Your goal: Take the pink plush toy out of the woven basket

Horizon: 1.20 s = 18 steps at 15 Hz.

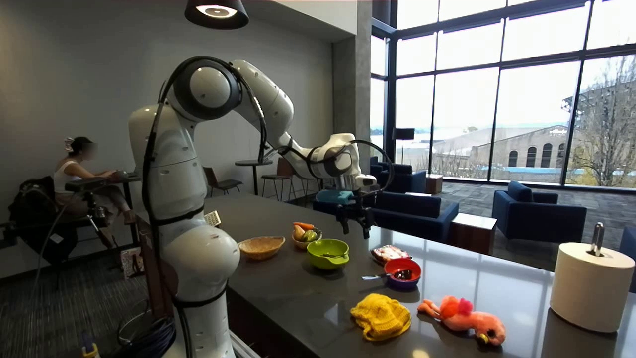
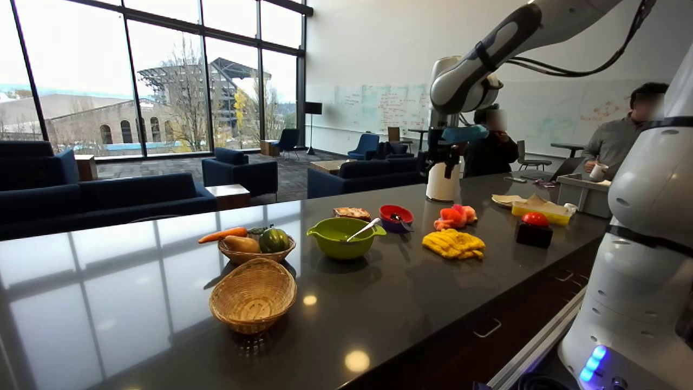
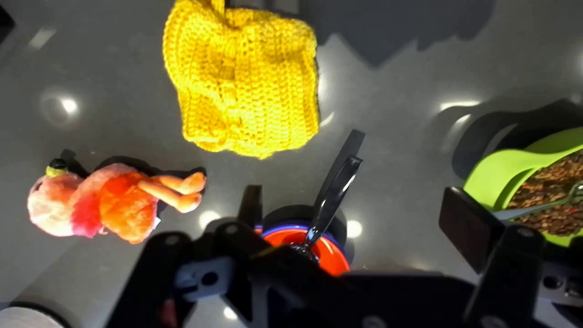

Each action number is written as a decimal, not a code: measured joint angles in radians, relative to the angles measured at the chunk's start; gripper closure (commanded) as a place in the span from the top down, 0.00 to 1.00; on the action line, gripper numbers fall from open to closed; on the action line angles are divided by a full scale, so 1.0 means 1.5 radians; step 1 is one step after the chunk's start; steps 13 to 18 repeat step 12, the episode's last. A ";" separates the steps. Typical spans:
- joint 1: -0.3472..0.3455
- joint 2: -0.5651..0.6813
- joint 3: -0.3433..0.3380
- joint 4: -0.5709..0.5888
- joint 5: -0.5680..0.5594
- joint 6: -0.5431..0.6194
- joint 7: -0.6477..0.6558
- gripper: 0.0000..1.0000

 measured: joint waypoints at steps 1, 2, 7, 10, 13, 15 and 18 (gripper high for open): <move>-0.001 -0.010 0.011 -0.003 0.009 -0.022 -0.006 1.00; -0.001 -0.020 0.021 -0.006 0.018 -0.042 -0.011 1.00; -0.001 -0.053 0.052 -0.007 0.050 -0.126 -0.038 1.00; -0.001 -0.066 0.060 -0.006 0.060 -0.164 -0.051 1.00; -0.001 -0.072 0.062 -0.002 0.070 -0.184 -0.058 1.00; -0.001 -0.072 0.062 -0.002 0.070 -0.184 -0.058 1.00; -0.001 -0.072 0.062 -0.002 0.070 -0.184 -0.058 1.00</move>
